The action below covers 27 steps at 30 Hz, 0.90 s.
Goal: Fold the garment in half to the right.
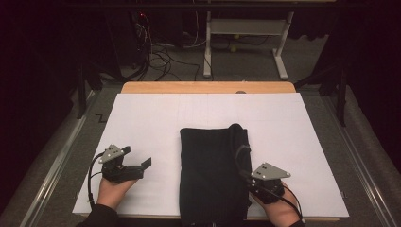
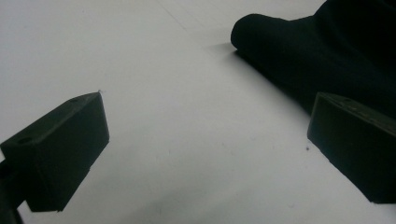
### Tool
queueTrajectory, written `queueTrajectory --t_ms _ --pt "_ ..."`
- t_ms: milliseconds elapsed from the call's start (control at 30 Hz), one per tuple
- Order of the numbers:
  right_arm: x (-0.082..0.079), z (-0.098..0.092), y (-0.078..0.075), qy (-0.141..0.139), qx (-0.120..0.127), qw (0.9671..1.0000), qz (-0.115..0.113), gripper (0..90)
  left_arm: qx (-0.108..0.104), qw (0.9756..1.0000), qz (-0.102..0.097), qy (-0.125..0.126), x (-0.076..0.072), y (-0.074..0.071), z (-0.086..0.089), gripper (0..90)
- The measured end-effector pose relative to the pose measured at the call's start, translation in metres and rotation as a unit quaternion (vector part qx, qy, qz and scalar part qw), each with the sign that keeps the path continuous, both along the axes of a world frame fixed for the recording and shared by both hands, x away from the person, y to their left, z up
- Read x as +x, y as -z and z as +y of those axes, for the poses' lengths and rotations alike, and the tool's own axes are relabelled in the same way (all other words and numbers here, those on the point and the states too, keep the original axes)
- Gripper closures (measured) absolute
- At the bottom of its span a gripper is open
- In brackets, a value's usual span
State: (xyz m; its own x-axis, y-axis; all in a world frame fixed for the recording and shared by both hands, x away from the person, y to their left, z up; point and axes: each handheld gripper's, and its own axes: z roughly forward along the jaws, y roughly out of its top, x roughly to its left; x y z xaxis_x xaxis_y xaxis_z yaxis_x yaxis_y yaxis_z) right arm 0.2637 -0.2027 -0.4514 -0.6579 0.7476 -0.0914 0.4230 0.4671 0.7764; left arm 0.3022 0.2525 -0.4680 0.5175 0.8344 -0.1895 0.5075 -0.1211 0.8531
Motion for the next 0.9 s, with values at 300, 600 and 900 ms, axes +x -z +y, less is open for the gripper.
queueTrajectory --t_ms 300,600,900 --pt "-0.007 -0.024 0.009 0.02 0.0 0.9998 0.006 83.0 0.004 0.9997 -0.009 0.021 -0.004 0.0 -0.007 0.0" --pt "0.001 -0.064 0.008 0.066 0.053 0.996 -0.028 54.4 -0.009 0.9989 -0.025 0.039 -0.007 -0.001 -0.018 0.0" --pt "-0.003 -0.096 0.007 0.098 0.114 0.9829 -0.106 18.0 -0.002 0.9977 -0.04 0.055 -0.008 -0.004 -0.028 0.0"
